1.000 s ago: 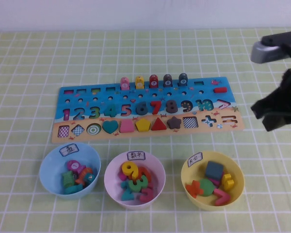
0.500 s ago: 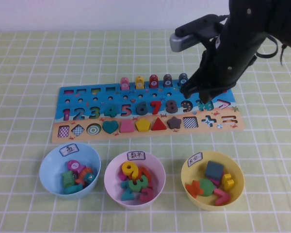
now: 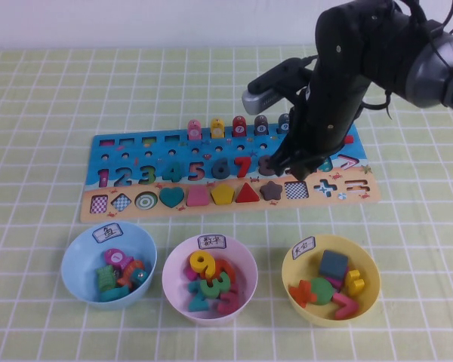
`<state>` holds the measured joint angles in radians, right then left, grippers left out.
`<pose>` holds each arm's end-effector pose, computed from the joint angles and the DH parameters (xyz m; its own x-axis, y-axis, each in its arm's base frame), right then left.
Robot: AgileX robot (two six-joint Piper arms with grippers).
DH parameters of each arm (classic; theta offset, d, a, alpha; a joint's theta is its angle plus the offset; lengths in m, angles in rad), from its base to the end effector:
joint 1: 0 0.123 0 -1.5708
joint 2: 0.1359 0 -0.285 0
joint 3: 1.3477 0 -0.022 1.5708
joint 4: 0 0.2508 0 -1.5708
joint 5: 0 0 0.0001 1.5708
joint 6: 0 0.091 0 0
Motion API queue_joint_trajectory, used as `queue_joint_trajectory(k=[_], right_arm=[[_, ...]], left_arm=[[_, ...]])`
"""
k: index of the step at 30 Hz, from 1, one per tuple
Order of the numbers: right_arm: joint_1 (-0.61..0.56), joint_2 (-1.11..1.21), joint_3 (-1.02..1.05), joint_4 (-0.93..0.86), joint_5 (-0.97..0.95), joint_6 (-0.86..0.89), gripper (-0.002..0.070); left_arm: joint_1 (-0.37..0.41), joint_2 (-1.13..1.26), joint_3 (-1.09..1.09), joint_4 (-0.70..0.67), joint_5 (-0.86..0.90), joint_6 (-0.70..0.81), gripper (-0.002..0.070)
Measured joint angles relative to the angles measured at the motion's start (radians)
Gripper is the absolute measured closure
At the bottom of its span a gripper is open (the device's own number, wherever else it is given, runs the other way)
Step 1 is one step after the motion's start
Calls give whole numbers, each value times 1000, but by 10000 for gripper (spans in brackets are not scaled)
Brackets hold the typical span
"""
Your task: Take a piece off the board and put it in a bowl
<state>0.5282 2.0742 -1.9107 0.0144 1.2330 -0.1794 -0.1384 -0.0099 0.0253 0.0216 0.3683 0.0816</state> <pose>0.3839 0.2254 0.2666 -0.7336 -0.6292 -0.2569 -0.6442 0.7642 -0.0320 0.0524 -0.0066 0.1721 -0.2745 0.1408 -0.9512 0.1593 0.9822 0.0994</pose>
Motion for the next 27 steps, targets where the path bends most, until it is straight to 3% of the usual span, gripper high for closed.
queue_joint_trajectory(k=[5, 8, 17, 27], right_arm=[[0, 4, 0, 8, 0, -39, 369], [0, 4, 0, 44, -35, -55, 316], [0, 5, -2, 203, -142, -59, 365], [0, 62, -6, 107, -81, 51, 355]], left_arm=[[0, 0, 0, 0, 0, 0, 680], [0, 0, 0, 0, 0, 0, 680], [0, 0, 0, 0, 0, 0, 680], [0, 0, 0, 0, 0, 0, 680]])
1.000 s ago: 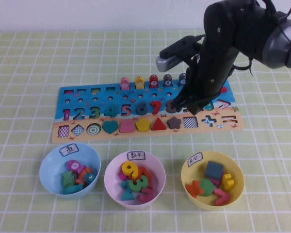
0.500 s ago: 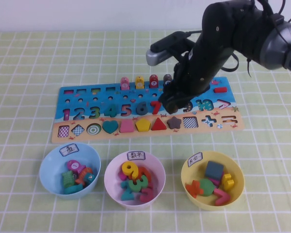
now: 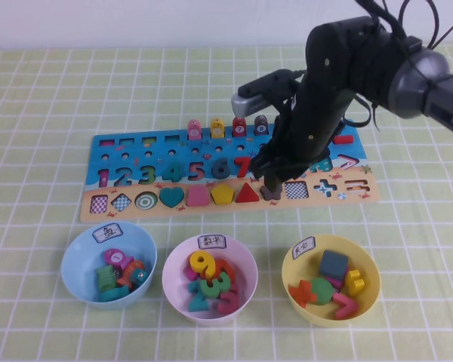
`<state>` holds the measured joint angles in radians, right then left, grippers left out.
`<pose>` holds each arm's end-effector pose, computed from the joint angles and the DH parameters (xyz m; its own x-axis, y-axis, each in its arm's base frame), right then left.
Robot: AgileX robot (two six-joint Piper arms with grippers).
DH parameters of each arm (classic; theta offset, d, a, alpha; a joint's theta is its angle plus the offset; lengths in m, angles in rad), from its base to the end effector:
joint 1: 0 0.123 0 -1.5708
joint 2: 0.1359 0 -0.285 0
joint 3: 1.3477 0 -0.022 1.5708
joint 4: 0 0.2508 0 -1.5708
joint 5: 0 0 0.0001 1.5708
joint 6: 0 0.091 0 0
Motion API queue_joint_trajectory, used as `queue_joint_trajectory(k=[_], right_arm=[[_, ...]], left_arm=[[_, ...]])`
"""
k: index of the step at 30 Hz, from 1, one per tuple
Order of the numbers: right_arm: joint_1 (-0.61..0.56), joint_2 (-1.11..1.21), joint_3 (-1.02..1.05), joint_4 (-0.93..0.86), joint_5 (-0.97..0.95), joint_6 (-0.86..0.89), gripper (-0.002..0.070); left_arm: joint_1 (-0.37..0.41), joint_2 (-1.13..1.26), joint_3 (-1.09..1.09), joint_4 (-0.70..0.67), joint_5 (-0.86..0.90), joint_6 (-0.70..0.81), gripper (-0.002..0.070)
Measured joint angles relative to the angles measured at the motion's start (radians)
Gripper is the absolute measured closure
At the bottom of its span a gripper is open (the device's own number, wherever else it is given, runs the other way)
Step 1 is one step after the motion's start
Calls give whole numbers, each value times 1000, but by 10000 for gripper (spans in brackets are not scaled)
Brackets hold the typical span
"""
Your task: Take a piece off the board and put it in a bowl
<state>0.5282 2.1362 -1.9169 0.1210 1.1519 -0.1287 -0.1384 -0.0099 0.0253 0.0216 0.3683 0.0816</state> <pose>0.3932 0.2411 0.2428 -0.7833 -0.5482 -0.2930 -0.5920 0.8017 0.0827 0.0524 -0.0066 0.1721 -0.2745 0.1408 -0.9512 0.1593 0.9822 0.0994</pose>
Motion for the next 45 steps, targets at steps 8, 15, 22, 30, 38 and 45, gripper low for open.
queue_joint_trajectory(k=[8, 15, 22, 30, 38, 45], right_arm=[[2, 45, -29, -21, -36, 22, 241], [39, 90, -92, -121, -54, 22, 230], [48, 150, -99, -178, -36, 22, 229], [48, 160, -101, -178, -42, 22, 229], [49, 163, -103, -174, -44, 22, 271], [49, 173, -104, -169, -42, 25, 384]], left_arm=[[0, 0, 0, 0, 0, 0, 680], [0, 0, 0, 0, 0, 0, 680], [0, 0, 0, 0, 0, 0, 680], [0, 0, 0, 0, 0, 0, 680], [0, 0, 0, 0, 0, 0, 680], [0, 0, 0, 0, 0, 0, 680]])
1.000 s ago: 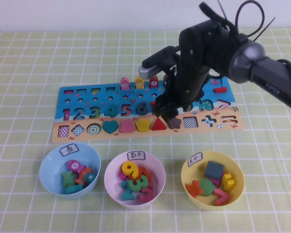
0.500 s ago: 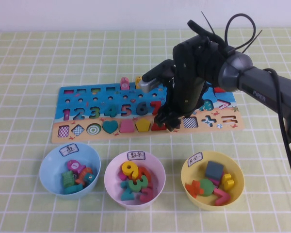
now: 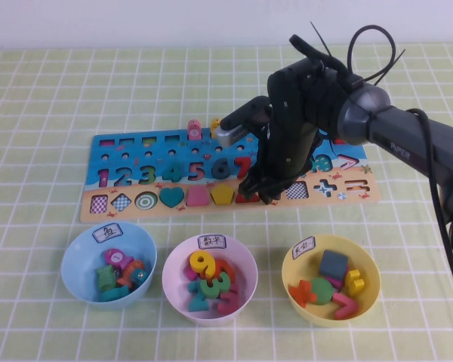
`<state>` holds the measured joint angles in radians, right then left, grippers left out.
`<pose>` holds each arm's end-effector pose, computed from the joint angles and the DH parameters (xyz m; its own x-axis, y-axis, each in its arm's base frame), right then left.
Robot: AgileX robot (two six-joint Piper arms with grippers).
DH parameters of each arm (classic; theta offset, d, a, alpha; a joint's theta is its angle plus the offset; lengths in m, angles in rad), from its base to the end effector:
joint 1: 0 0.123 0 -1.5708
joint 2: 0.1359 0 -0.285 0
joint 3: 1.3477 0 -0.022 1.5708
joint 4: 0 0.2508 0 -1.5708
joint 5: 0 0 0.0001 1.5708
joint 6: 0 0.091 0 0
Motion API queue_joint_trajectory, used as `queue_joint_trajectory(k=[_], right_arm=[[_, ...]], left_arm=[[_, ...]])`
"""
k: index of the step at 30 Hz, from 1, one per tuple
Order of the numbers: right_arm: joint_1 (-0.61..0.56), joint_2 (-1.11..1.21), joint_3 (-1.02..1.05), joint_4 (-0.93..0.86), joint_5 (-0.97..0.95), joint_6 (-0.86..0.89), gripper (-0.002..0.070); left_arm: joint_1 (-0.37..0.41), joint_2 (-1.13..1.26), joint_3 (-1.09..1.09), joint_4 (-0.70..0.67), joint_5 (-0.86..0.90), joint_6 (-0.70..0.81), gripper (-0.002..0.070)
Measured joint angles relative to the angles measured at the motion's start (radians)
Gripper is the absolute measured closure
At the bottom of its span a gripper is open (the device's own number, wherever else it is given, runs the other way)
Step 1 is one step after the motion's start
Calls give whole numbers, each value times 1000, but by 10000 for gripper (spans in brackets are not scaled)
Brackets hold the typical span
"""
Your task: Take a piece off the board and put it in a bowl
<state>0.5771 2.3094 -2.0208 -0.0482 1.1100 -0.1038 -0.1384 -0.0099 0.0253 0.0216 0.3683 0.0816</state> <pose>0.4145 0.2652 0.1893 -0.7366 -0.6285 -0.2497 -0.6328 0.7708 -0.0735 0.0524 -0.0066 0.1721 -0.2745 0.1408 -0.9512 0.1593 0.9822 0.0994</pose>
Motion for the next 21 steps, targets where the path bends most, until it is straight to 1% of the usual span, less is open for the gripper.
queue_joint_trajectory(k=[10, 15, 21], right_arm=[[1, 0, -10, -7, 20, 17, 386], [1, 8, -78, -42, 100, 28, 388], [1, 1, -150, -53, 115, 34, 388]], left_arm=[[0, 0, 0, 0, 0, 0, 680], [0, 0, 0, 0, 0, 0, 680], [0, 0, 0, 0, 0, 0, 680]])
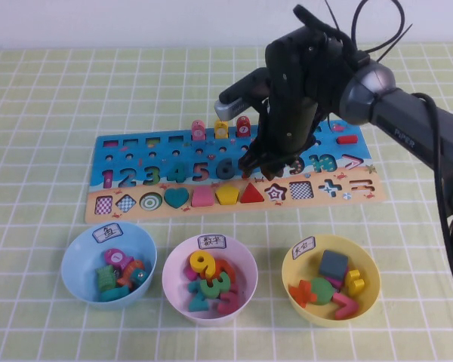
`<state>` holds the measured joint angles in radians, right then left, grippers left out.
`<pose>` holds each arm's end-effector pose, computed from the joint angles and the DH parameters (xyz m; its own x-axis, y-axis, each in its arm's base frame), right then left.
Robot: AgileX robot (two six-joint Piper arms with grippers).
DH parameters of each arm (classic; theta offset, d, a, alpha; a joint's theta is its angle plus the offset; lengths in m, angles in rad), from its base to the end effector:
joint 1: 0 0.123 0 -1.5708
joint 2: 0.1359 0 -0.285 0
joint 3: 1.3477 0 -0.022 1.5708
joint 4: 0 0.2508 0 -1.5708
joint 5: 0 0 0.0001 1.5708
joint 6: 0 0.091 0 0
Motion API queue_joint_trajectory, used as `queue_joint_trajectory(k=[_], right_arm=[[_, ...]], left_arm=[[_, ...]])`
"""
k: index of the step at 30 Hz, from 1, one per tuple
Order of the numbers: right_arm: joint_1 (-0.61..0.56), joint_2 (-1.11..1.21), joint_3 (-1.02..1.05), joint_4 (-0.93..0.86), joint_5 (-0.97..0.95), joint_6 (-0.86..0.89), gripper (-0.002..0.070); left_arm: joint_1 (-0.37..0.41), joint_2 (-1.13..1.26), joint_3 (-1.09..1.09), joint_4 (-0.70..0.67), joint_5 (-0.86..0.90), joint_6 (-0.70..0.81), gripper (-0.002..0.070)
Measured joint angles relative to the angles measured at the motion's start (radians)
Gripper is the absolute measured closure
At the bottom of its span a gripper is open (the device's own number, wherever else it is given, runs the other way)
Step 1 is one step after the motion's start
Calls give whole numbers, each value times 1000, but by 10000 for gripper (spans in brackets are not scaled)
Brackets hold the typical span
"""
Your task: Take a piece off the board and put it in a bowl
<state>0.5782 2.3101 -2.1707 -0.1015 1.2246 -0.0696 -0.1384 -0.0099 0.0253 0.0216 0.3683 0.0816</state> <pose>0.4207 0.2642 0.2278 -0.7426 -0.6082 -0.2803 -0.6012 0.7899 -0.1210 0.0524 -0.0066 0.1721 -0.2745 0.1408 -0.9512 0.1593 0.9822 0.0994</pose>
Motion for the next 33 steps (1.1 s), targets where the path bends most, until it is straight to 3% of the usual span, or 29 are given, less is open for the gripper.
queue_joint_trajectory(k=[11, 25, 33], right_arm=[[0, -159, 50, 110, 9, 18, 388], [0, -631, 741, 183, 9, 18, 389], [0, -652, 852, 201, -73, 18, 389]], left_arm=[[0, 0, 0, 0, 0, 0, 680], [0, 0, 0, 0, 0, 0, 680], [0, 0, 0, 0, 0, 0, 680]])
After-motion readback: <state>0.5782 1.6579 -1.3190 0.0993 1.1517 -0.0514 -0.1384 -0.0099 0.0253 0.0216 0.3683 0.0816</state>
